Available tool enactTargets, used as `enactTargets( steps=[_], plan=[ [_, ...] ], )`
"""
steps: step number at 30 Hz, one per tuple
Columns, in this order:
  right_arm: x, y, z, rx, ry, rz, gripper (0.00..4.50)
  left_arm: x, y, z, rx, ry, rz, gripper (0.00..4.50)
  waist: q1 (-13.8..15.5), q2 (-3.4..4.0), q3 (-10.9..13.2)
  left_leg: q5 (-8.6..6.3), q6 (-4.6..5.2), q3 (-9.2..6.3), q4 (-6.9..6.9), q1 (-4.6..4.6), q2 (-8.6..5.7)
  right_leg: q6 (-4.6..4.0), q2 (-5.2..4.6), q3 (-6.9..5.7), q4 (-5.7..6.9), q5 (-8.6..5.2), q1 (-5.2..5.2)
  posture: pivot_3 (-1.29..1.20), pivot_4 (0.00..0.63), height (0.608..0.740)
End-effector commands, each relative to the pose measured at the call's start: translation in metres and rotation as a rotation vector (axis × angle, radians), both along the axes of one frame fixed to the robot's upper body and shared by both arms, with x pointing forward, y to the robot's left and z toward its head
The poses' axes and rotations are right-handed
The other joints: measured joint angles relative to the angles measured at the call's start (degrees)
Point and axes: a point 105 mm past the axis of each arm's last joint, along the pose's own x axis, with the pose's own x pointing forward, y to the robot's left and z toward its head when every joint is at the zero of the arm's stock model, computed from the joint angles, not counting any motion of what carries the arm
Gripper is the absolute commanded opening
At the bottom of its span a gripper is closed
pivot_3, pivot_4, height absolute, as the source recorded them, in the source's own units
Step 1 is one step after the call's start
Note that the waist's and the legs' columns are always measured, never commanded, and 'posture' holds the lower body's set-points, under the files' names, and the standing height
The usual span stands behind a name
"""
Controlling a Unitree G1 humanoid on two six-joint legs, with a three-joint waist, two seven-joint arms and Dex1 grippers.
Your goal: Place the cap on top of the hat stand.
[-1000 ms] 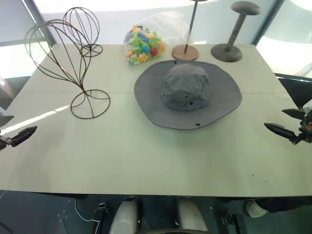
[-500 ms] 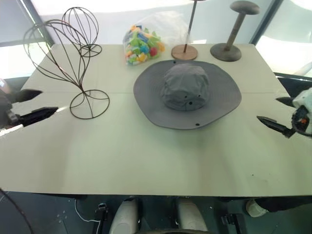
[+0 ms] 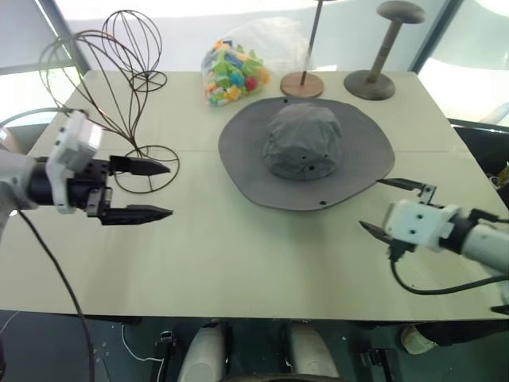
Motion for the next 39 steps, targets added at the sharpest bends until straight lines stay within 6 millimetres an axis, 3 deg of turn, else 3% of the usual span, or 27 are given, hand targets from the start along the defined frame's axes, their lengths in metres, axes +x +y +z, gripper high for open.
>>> enactTargets(
  steps=[1, 15, 18, 25, 29, 33, 39],
  plan=[
    [0.014, 0.008, 0.001, -0.039, -0.108, -0.005, 4.43, 0.002, -0.009, 0.006, -0.003, -0.035, -0.030, 4.50, -0.1, -0.02, 0.0, 0.00, 0.00, 0.00, -0.01, -0.02, 0.00, 0.00, 0.00, 0.01, 0.02, 0.00, -0.03, 0.00, 0.150, 0.739],
    [0.069, 0.035, -0.034, -0.063, -0.118, 0.033, 4.43, 0.011, -0.017, 0.003, -0.039, -0.051, -0.030, 4.50, 0.0, -0.03, 0.0, 0.00, 0.01, -0.05, 0.06, -0.08, 0.00, 0.00, 0.03, -0.01, 0.04, 0.00, -0.05, 0.00, 0.150, 0.739],
    [0.072, 0.037, -0.036, -0.055, -0.108, 0.048, 3.57, 0.011, -0.018, 0.003, -0.041, -0.054, -0.030, 4.50, -0.1, -0.04, 0.0, 0.01, 0.01, -0.07, 0.09, -0.11, 0.00, 0.00, 0.02, -0.01, 0.05, 0.00, -0.06, 0.00, 0.150, 0.739],
    [0.068, 0.038, -0.035, -0.020, -0.100, 0.047, 0.10, 0.012, -0.017, 0.006, -0.052, -0.058, -0.025, 4.50, -0.1, -0.03, 0.0, 0.01, 0.01, -0.08, 0.09, -0.12, 0.00, 0.00, 0.03, -0.01, 0.09, 0.00, -0.09, 0.00, 0.150, 0.739],
    [0.064, 0.037, -0.033, 0.049, -0.080, 0.019, 0.02, 0.013, -0.017, 0.007, -0.058, -0.063, -0.012, 4.50, 0.1, -0.03, 0.0, 0.01, 0.01, -0.09, 0.10, -0.13, 0.00, 0.00, 0.02, -0.01, 0.10, 0.00, -0.08, 0.00, 0.150, 0.739],
    [0.062, 0.048, -0.008, 0.333, -0.018, -0.019, 0.02, 0.016, -0.012, 0.012, -0.088, -0.075, 0.036, 4.50, 0.0, -0.03, 0.0, 0.01, 0.01, -0.13, 0.12, -0.13, 0.01, 0.00, 0.04, -0.02, 0.13, 0.00, -0.09, 0.00, 0.150, 0.739],
    [0.069, 0.056, 0.081, 0.610, -0.066, 0.045, 0.02, 0.009, 0.010, 0.037, -0.195, -0.108, 0.167, 4.50, -0.6, 0.07, 0.1, 0.01, 0.01, -0.14, 0.12, -0.18, 0.04, 0.00, 0.05, -0.01, 0.17, 0.00, -0.19, 0.00, 0.150, 0.739]
  ],
)
